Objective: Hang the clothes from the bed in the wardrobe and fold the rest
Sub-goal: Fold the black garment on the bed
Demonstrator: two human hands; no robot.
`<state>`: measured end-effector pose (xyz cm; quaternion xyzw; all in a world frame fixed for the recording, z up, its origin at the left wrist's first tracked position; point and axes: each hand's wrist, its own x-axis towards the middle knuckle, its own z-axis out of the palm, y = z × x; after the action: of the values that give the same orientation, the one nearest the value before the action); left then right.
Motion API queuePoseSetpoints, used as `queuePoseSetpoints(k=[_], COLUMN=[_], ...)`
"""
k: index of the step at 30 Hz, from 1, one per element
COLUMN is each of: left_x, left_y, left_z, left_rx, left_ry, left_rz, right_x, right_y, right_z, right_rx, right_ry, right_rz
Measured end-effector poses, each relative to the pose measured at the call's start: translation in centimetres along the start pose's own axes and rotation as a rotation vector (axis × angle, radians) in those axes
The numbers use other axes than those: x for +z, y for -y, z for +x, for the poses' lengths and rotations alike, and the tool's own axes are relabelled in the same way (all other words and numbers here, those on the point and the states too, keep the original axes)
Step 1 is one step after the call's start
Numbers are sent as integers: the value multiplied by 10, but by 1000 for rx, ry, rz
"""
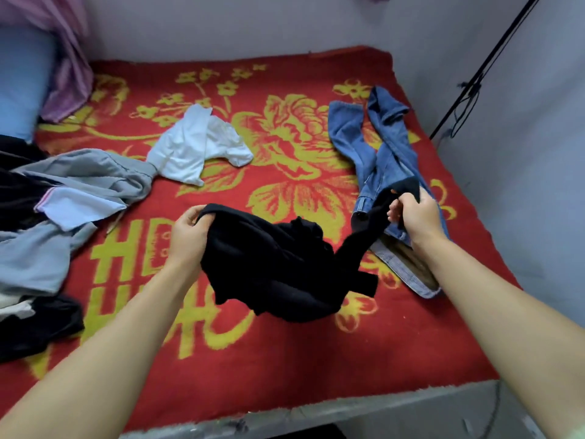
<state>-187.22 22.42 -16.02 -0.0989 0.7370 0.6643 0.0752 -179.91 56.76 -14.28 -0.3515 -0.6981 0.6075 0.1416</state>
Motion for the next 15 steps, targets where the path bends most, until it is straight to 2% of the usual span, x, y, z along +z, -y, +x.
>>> queuePoseSetpoints(k=[3,10,12,15], left_x=[-32,-49,-50,-52], left_y=[-46,-130,-151,-175], left_z=[1,-26,-36,-46], left_rx=[-3,-6,-28,-85], left_ry=[78,245,284,288], left_rz=[-90,-298,-437,-540], right_x=[5,51,66,82], right_y=[24,43,54,82], right_z=[-15,-52,-71,-105], right_rx=[-4,204,202,153], right_ry=[9,267,415,797], right_rz=[-25,-83,-146,-327])
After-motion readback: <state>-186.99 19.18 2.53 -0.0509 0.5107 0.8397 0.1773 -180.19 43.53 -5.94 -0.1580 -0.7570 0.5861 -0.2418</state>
